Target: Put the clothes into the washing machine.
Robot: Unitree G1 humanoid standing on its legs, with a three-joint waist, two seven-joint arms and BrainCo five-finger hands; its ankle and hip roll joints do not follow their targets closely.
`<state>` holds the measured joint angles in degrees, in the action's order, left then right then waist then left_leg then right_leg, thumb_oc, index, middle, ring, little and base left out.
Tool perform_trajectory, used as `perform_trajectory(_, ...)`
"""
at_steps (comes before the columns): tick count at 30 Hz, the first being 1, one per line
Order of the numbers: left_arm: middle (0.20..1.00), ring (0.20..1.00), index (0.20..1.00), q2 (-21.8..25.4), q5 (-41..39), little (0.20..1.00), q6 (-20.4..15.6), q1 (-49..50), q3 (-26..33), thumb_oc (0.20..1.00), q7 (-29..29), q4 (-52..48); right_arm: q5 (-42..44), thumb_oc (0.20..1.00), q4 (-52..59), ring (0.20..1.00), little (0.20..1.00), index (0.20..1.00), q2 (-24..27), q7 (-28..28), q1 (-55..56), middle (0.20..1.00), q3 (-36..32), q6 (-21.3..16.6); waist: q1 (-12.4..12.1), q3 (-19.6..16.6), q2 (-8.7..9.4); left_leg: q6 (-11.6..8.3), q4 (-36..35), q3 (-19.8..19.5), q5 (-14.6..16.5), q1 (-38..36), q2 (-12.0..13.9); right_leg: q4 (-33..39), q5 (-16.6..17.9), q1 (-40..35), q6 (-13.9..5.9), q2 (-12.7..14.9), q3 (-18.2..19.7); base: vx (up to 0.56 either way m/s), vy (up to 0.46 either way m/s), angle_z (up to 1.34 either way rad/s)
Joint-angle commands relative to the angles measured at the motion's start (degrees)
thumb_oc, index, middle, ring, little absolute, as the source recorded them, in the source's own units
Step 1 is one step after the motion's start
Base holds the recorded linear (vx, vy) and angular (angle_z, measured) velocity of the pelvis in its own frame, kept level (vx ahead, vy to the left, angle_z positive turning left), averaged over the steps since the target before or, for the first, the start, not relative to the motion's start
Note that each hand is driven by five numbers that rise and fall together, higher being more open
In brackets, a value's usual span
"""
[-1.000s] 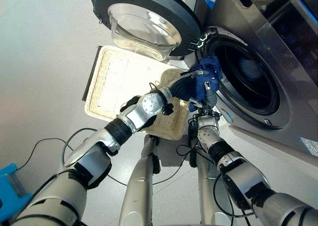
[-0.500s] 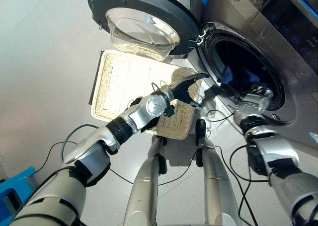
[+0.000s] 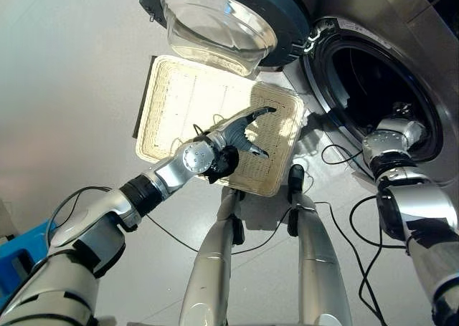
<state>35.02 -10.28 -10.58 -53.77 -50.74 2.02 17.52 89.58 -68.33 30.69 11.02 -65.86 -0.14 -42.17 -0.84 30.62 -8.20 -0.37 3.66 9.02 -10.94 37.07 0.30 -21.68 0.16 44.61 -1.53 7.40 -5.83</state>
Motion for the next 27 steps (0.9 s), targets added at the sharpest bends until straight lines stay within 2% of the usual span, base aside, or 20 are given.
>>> perform_trajectory(1,1.000,1.000,1.000,-1.7,-1.6,1.000,-3.5,-0.9,1.1,1.000,1.9,-4.5,2.1,0.200,5.0,0.200,0.200,0.200,7.4,-3.3,-4.8,0.200,1.8,-1.6,0.9,-0.8,-3.02,-1.83,7.5,-0.4,8.3,1.3,-4.0,1.3,3.2,-0.8,-5.39,0.6,-5.8,0.00,0.000,0.00)
perform_trajectory(4,1.000,1.000,1.000,-2.3,-1.6,1.000,-3.5,-1.3,0.9,1.000,2.1,-4.2,3.5,0.200,5.3,0.200,0.200,0.200,6.7,-3.3,-5.8,0.200,2.2,-0.6,0.8,-0.8,-3.01,-1.77,8.0,-0.4,8.4,1.9,-4.0,0.9,3.1,-0.2,-5.33,0.8,-5.9,0.02,-0.037,0.00)
perform_trajectory(7,1.000,1.000,1.000,-2.7,-1.8,1.000,-3.6,-1.8,0.8,1.000,2.3,-4.0,5.6,0.200,5.1,0.200,0.200,0.200,5.9,-4.1,-6.4,0.200,2.4,-1.2,0.8,-0.8,-3.09,-1.78,8.4,-0.3,8.6,2.2,-4.0,0.7,3.0,0.2,-5.23,0.9,-5.9,0.01,-0.003,0.00)
perform_trajectory(8,1.000,1.000,1.000,-3.3,-2.3,1.000,-4.2,-1.8,0.9,1.000,3.1,-4.2,6.3,0.200,5.1,0.200,0.200,0.200,4.7,-3.6,-6.9,0.200,2.2,-3.4,0.6,-0.8,-3.63,-1.88,8.7,-0.3,8.7,2.4,-4.2,0.5,2.8,0.4,-5.08,1.1,-5.9,0.03,0.003,0.02)
perform_trajectory(10,1.000,1.000,1.000,-3.6,-2.1,1.000,-4.3,-1.7,0.9,1.000,3.3,-4.3,7.6,0.200,5.4,0.200,0.200,0.200,4.1,-3.8,-7.0,0.200,2.0,-4.8,0.6,-0.8,-3.85,-1.90,8.7,-0.3,8.8,2.5,-4.3,0.4,2.7,0.6,-5.02,1.2,-5.9,0.02,0.004,0.01)
perform_trajectory(11,1.000,1.000,1.000,-4.1,-1.7,1.000,-4.5,-1.5,1.2,1.000,3.5,-4.4,9.3,0.561,5.7,0.561,0.561,0.561,3.2,-4.2,-7.0,0.561,1.4,-6.4,0.5,-0.8,-4.29,-1.99,8.7,-0.3,8.8,2.6,-4.4,0.4,2.6,0.8,-4.96,1.3,-5.8,0.00,0.000,0.00)
perform_trajectory(12,1.000,1.000,1.000,-4.1,-1.7,1.000,-4.5,-1.5,1.2,1.000,3.5,-4.4,9.3,0.561,5.7,0.561,0.561,0.561,3.2,-4.2,-7.0,0.561,1.4,-6.4,0.5,-0.8,-4.29,-1.99,8.7,-0.3,8.8,2.6,-4.4,0.4,2.6,0.8,-4.96,1.3,-5.8,0.00,0.000,0.00)
perform_trajectory(13,1.000,1.000,1.000,-4.4,-1.5,1.000,-4.4,-1.2,1.2,1.000,3.7,-4.6,10.1,1.000,4.7,1.000,1.000,1.000,2.7,-3.3,-6.9,1.000,0.7,-6.4,0.4,-0.8,-4.66,-2.00,8.6,-0.3,8.9,2.4,-4.4,0.3,2.5,0.6,-4.94,1.4,-5.8,0.02,0.024,0.03)
perform_trajectory(15,1.000,1.000,1.000,-4.8,-1.3,1.000,-4.1,-1.0,1.1,1.000,4.1,-4.6,6.7,1.000,4.1,1.000,1.000,1.000,2.4,-1.3,-7.3,1.000,0.8,-5.4,0.3,-0.8,-4.84,-1.92,8.5,-0.2,8.9,2.2,-4.4,0.4,2.4,0.5,-4.83,1.4,-5.8,0.01,0.015,0.05)
perform_trajectory(17,1.000,1.000,1.000,-5.0,-1.4,1.000,-3.9,-1.2,1.2,1.000,4.1,-4.3,3.9,1.000,3.7,1.000,1.000,1.000,2.0,3.0,-7.8,1.000,1.3,-4.4,0.2,-0.8,-4.84,-1.87,8.8,-0.2,9.1,2.2,-4.5,0.0,2.2,0.5,-4.76,1.4,-5.9,0.00,-0.003,0.04)
perform_trajectory(18,1.000,1.000,1.000,-5.1,-1.8,1.000,-3.7,-1.3,1.3,1.000,4.6,-4.2,0.4,1.000,2.6,1.000,1.000,1.000,2.2,7.2,-7.7,1.000,1.4,-2.9,0.2,-0.8,-4.79,-1.86,8.8,-0.2,9.1,2.3,-4.4,-0.1,2.3,0.7,-4.78,1.4,-6.0,0.00,0.000,0.00)
perform_trajectory(21,1.000,1.000,1.000,-5.1,-1.8,1.000,-3.9,-1.2,1.3,1.000,4.9,-4.0,-5.1,1.000,1.7,1.000,1.000,1.000,2.6,12.9,-7.9,1.000,1.9,-1.4,0.1,-0.8,-4.60,-1.74,8.9,-0.1,9.1,2.3,-4.4,0.0,2.3,0.6,-4.73,1.4,-6.1,0.00,0.000,0.00)
perform_trajectory(22,1.000,1.000,1.000,-5.1,-1.7,1.000,-4.1,-0.9,1.4,1.000,5.1,-4.1,-8.5,1.000,1.5,1.000,1.000,1.000,2.6,16.6,-7.9,1.000,2.0,0.1,0.0,-0.8,-4.52,-1.64,8.9,-0.1,9.1,2.3,-4.4,0.0,2.3,0.4,-4.68,1.4,-6.3,0.00,0.000,0.00)
perform_trajectory(25,1.000,1.000,1.000,-5.1,-1.6,1.000,-4.2,-0.9,1.5,1.000,4.9,-4.4,-12.7,1.000,0.8,1.000,1.000,1.000,2.8,19.6,-8.0,1.000,2.3,2.5,-0.1,-0.8,-4.52,-1.61,8.9,0.0,9.1,2.1,-4.4,0.1,2.4,0.3,-4.70,1.4,-6.3,0.00,0.000,0.00)
perform_trajectory(27,1.000,1.000,1.000,-5.1,-1.6,1.000,-4.4,-0.9,1.5,1.000,4.7,-4.5,-17.8,1.000,0.4,1.000,1.000,1.000,3.2,23.4,-8.4,1.000,3.1,5.4,-0.2,-0.8,-4.58,-1.51,8.8,0.1,9.2,1.7,-4.4,0.1,2.3,0.0,-4.66,1.4,-6.4,0.00,0.000,0.00)
